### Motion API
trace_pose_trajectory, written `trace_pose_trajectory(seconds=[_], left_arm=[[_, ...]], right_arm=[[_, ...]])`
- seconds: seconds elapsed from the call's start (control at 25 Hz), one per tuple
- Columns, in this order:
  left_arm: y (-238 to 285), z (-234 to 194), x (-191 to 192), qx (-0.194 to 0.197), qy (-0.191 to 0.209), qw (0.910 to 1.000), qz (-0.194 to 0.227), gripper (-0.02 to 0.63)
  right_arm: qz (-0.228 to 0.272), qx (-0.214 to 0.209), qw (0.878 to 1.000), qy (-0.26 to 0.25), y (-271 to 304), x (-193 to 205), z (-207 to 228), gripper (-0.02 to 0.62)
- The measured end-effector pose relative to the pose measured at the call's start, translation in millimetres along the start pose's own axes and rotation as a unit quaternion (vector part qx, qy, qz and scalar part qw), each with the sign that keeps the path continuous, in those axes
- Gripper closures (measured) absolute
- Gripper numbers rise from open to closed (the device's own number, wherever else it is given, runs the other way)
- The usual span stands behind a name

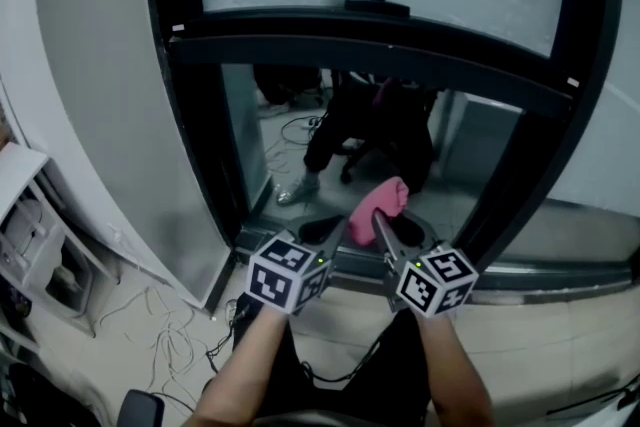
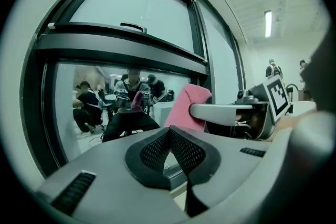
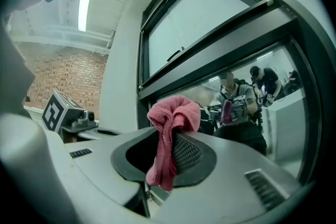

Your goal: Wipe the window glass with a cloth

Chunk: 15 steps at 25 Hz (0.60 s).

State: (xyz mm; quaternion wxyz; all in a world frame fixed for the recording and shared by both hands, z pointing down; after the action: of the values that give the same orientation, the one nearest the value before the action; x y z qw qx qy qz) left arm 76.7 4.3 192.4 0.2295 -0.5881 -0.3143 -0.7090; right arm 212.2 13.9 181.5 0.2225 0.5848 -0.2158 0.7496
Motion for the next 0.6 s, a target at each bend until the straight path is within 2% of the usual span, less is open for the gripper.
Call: trace_pose_trajectory(seconds=[0.6], left_arm=[[3.8,23.2,2.7,-0.002,0.009,0.9999,-0.006,0.604]], right_arm=[[0.01,0.0,1.0,0.005,-16.2,-9.4,8.9,0.531]])
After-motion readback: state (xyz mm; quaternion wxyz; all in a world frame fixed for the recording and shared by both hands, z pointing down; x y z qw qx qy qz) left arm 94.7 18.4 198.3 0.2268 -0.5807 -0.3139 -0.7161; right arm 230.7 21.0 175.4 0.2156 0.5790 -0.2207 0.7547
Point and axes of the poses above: the fingertips, and each gripper's own axes: y forward along the fingers, z to its right, x out of its underside, the point moved 6 cm from there along -y, backward along the fingers, and after that the axes turned 6 degrees about y, right-handed, at the moved point
